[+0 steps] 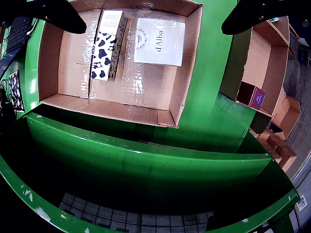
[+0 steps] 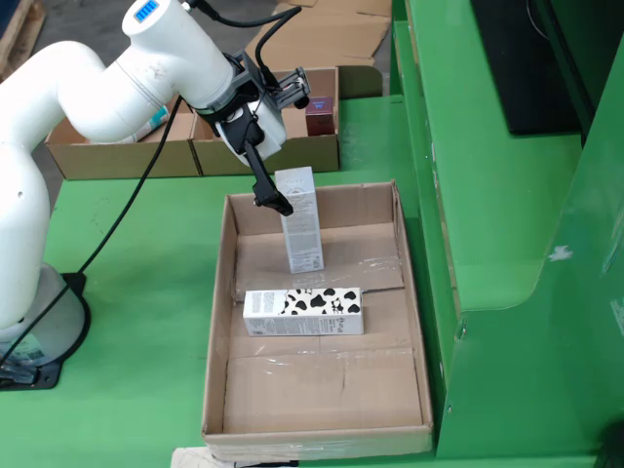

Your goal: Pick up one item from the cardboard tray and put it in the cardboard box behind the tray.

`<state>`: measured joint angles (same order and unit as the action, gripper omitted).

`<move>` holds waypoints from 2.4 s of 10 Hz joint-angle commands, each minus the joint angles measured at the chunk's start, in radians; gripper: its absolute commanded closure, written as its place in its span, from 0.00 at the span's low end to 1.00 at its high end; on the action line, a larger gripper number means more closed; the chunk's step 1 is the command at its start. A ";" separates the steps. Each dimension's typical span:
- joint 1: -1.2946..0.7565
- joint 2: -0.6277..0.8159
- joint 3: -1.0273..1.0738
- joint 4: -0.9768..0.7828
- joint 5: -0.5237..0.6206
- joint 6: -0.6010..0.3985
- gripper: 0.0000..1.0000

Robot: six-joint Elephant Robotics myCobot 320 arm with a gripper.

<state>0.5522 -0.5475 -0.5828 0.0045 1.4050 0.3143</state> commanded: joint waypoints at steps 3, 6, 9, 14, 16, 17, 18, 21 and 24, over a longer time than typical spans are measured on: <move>0.007 0.020 0.029 0.011 -0.006 0.005 0.00; -0.014 -0.012 -0.056 0.100 0.019 0.006 0.00; -0.030 -0.065 -0.175 0.192 0.061 0.014 0.00; -0.030 -0.065 -0.175 0.192 0.061 0.014 0.00; -0.030 -0.065 -0.175 0.192 0.061 0.014 0.00; -0.030 -0.065 -0.175 0.192 0.061 0.014 0.00; -0.030 -0.065 -0.175 0.192 0.061 0.014 0.00; -0.015 -0.210 0.147 0.051 0.042 0.002 0.00; -0.015 -0.210 0.147 0.051 0.042 0.002 0.00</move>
<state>0.5430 -0.7746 -0.6472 0.0597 1.4511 0.3220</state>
